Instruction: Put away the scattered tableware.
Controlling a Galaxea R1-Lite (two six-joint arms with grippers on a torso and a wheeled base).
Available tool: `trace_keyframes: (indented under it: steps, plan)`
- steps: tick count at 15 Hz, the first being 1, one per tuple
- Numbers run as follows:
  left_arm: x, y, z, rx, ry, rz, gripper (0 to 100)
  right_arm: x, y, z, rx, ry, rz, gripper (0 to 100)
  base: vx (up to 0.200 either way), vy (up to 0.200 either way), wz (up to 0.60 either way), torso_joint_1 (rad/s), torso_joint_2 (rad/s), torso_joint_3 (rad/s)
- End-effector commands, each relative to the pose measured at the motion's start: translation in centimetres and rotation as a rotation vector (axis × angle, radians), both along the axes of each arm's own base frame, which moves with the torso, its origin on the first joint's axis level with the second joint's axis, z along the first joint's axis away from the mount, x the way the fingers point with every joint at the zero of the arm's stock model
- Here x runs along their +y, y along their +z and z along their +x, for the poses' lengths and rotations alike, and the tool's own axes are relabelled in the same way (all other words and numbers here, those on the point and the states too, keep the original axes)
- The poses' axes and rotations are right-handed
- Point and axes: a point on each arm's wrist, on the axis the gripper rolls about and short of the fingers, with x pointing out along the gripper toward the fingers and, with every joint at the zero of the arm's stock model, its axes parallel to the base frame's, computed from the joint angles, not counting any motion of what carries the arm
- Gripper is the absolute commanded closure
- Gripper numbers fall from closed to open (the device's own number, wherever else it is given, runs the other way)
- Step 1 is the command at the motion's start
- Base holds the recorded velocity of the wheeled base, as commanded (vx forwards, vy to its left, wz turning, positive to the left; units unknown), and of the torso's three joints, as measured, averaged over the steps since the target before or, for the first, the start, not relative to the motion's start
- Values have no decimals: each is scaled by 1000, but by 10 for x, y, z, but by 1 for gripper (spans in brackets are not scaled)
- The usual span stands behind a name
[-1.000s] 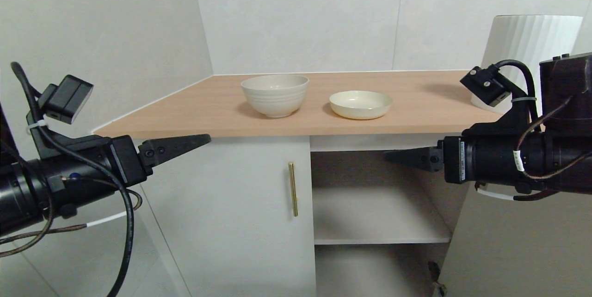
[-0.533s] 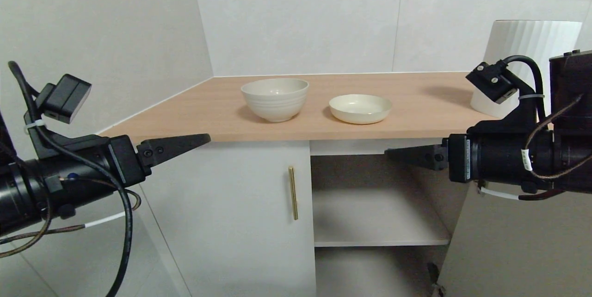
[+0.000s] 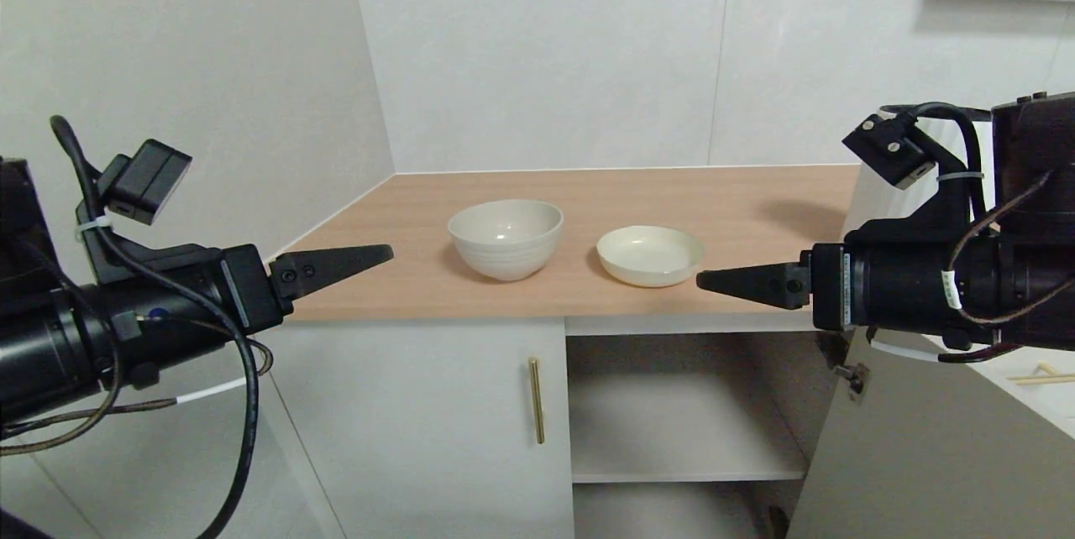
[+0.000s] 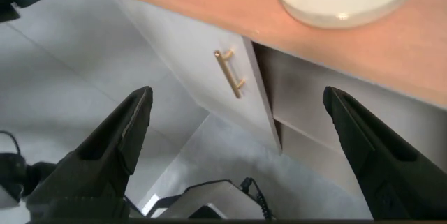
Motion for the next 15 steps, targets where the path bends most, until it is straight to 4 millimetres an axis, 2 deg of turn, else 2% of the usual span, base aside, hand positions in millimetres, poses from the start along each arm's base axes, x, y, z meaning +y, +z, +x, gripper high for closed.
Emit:
trace_keyframes:
  steps: [1,4,5,7,9,11,13,15]
  plan:
    - [-1,-3,6,17,0,2,0,1,-2,2,4,1,-3,0,0,0,0,193,-481,-281]
    - [-6,1,24,11,-14,3,0,5,-2,8,-13,2,3,0,0,0,0,167,-408,-237]
    - [-8,4,37,7,-10,4,0,9,-5,14,-38,1,10,0,0,0,0,61,-139,-80]
    - [-13,5,62,19,-7,5,0,17,-9,34,-37,-38,0,0,0,0,0,18,-40,-25]
    - [-20,4,80,73,-7,17,0,24,-12,56,13,-167,-70,0,0,0,0,0,0,0]
    - [-39,-9,98,198,68,90,0,32,-14,74,78,-295,-83,0,0,0,0,0,0,0]
    - [-55,-30,119,254,231,162,0,37,-15,86,81,-377,-68,0,0,0,0,0,0,0]
    - [-63,-32,126,273,260,133,0,40,-21,95,75,-443,-95,0,0,0,0,0,0,0]
